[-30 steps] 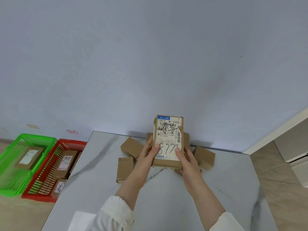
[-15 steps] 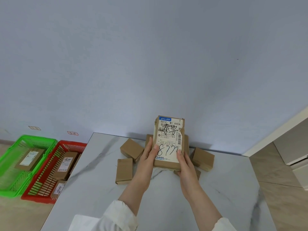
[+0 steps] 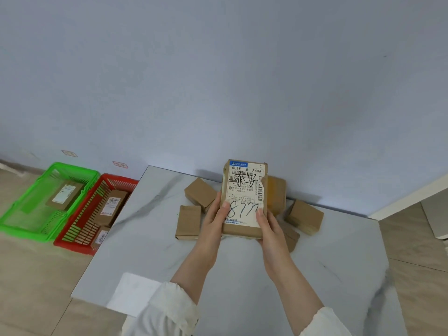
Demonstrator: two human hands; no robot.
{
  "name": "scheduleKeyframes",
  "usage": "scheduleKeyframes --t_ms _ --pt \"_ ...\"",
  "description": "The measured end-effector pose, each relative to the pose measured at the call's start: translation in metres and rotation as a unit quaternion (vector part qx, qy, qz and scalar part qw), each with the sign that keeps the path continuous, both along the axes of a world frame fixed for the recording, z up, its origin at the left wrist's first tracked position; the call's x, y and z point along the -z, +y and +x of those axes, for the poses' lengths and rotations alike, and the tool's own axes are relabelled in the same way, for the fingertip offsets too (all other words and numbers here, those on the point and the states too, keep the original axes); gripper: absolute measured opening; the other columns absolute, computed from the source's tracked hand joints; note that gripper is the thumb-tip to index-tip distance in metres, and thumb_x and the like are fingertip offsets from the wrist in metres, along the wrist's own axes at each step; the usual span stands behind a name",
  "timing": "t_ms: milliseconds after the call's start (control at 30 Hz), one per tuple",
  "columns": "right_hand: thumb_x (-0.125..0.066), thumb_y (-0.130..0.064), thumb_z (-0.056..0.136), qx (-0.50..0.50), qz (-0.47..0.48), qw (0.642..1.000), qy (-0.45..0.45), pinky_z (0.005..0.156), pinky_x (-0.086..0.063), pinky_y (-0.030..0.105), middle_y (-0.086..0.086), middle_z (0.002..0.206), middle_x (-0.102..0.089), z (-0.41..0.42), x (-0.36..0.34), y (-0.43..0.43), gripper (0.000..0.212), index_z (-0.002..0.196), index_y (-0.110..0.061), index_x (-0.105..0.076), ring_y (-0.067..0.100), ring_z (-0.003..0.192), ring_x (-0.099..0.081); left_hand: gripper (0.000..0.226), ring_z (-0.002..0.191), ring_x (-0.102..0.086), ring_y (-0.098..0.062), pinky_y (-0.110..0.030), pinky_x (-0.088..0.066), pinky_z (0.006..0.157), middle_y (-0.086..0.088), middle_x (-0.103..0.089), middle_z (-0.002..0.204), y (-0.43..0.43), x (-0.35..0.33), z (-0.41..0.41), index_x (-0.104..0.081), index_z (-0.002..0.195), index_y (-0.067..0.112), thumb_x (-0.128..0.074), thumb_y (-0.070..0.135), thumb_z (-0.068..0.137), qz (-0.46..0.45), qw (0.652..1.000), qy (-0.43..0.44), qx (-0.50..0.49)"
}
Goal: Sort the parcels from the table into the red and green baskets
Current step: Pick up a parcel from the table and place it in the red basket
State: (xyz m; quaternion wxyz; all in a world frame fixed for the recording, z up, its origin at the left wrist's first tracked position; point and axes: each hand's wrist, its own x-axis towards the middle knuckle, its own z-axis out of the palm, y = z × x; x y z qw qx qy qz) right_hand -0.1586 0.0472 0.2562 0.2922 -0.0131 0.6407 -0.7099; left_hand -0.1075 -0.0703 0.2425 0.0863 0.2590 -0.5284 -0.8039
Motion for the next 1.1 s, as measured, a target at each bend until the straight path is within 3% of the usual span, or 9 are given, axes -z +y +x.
scheduleKeyframes --t_ms 167,267,400,600,700,833,900,1000,1100 --pt "-0.050 -0.033 0.094 -0.044 0.007 0.999 -0.006 0.101 -0.045 0.034 -0.009 0.118 -0.067 0.012 0.007 -0.025 0.031 0.124 -0.031 -0.056 0.010 0.113 -0.060 0.046 0.105 -0.058 0.013 -0.014 -0.046 0.090 0.017 -0.063 0.119 -0.017 0.001 0.025 -0.037 0.142 0.032 -0.045 0.034 0.097 0.001 0.999 -0.021 -0.050" --pt "-0.050 -0.033 0.094 -0.075 0.005 0.997 0.001 0.100 -0.045 0.033 -0.008 0.119 -0.066 0.028 0.005 -0.052 0.029 0.122 -0.030 -0.057 0.010 0.113 -0.060 0.048 0.117 -0.058 -0.006 -0.032 -0.042 0.106 0.010 -0.063 0.126 -0.038 -0.007 0.051 -0.040 0.141 0.032 -0.048 0.037 0.095 -0.015 0.996 -0.026 -0.083" --pt "-0.051 -0.032 0.093 -0.122 0.006 0.992 0.017 0.097 -0.046 0.031 -0.010 0.116 -0.068 0.066 -0.004 -0.103 0.030 0.123 -0.028 -0.057 0.009 0.109 -0.062 0.058 0.120 -0.056 -0.010 -0.039 -0.038 0.110 0.007 -0.061 0.129 -0.079 -0.018 0.100 -0.036 0.143 0.030 -0.053 0.044 0.089 -0.009 0.990 -0.021 -0.138" --pt "-0.049 -0.032 0.095 -0.203 0.006 0.978 0.037 0.083 -0.048 0.024 -0.011 0.113 -0.068 0.157 -0.015 -0.202 0.027 0.121 -0.030 -0.056 0.004 0.101 -0.063 0.047 0.114 -0.058 -0.003 -0.025 -0.044 0.098 0.013 -0.061 0.126 -0.168 -0.020 0.203 -0.039 0.142 0.032 -0.048 0.033 0.095 0.000 0.976 -0.008 -0.218" --pt "-0.049 -0.032 0.094 -0.226 -0.001 0.974 0.030 0.094 -0.047 0.030 -0.005 0.120 -0.066 0.210 -0.014 -0.257 0.032 0.125 -0.025 -0.056 0.011 0.110 -0.062 0.042 0.103 -0.058 0.010 -0.013 -0.046 0.083 0.022 -0.060 0.117 -0.220 -0.015 0.257 -0.042 0.136 0.038 -0.049 0.031 0.096 0.000 0.970 -0.002 -0.245" --pt "-0.049 -0.032 0.094 -0.255 -0.002 0.967 0.022 0.086 -0.049 0.027 -0.004 0.119 -0.067 0.265 -0.009 -0.323 0.035 0.128 -0.024 -0.054 0.011 0.107 -0.063 0.035 0.112 -0.060 -0.007 -0.036 -0.046 0.100 0.016 -0.064 0.117 -0.281 -0.011 0.316 -0.048 0.126 0.046 -0.052 0.035 0.094 0.017 0.963 -0.025 -0.267" --pt "-0.049 -0.030 0.094 -0.264 0.001 0.964 0.020 0.085 -0.050 0.028 -0.003 0.118 -0.067 0.284 -0.005 -0.354 0.035 0.128 -0.022 -0.054 0.011 0.106 -0.064 0.037 0.106 -0.063 -0.006 -0.028 -0.053 0.089 0.016 -0.064 0.114 -0.309 -0.007 0.336 -0.045 0.129 0.044 -0.051 0.034 0.094 0.020 0.959 -0.032 -0.280" --pt "-0.049 -0.030 0.094 -0.261 0.008 0.965 0.016 0.090 -0.049 0.030 -0.002 0.119 -0.067 0.301 0.009 -0.400 0.036 0.129 -0.021 -0.054 0.011 0.107 -0.064 0.029 0.083 -0.062 0.014 -0.007 -0.048 0.064 0.023 -0.061 0.103 -0.353 0.004 0.352 -0.044 0.121 0.043 -0.047 0.028 0.097 0.027 0.957 -0.031 -0.288" --pt "-0.050 -0.030 0.093 -0.245 0.004 0.969 0.001 0.095 -0.047 0.032 -0.004 0.120 -0.066 0.309 0.022 -0.448 0.035 0.127 -0.024 -0.054 0.011 0.109 -0.062 0.042 0.093 -0.058 0.015 -0.008 -0.046 0.077 0.024 -0.057 0.110 -0.403 0.017 0.359 -0.040 0.136 0.034 -0.048 0.032 0.096 0.020 0.960 -0.044 -0.274"
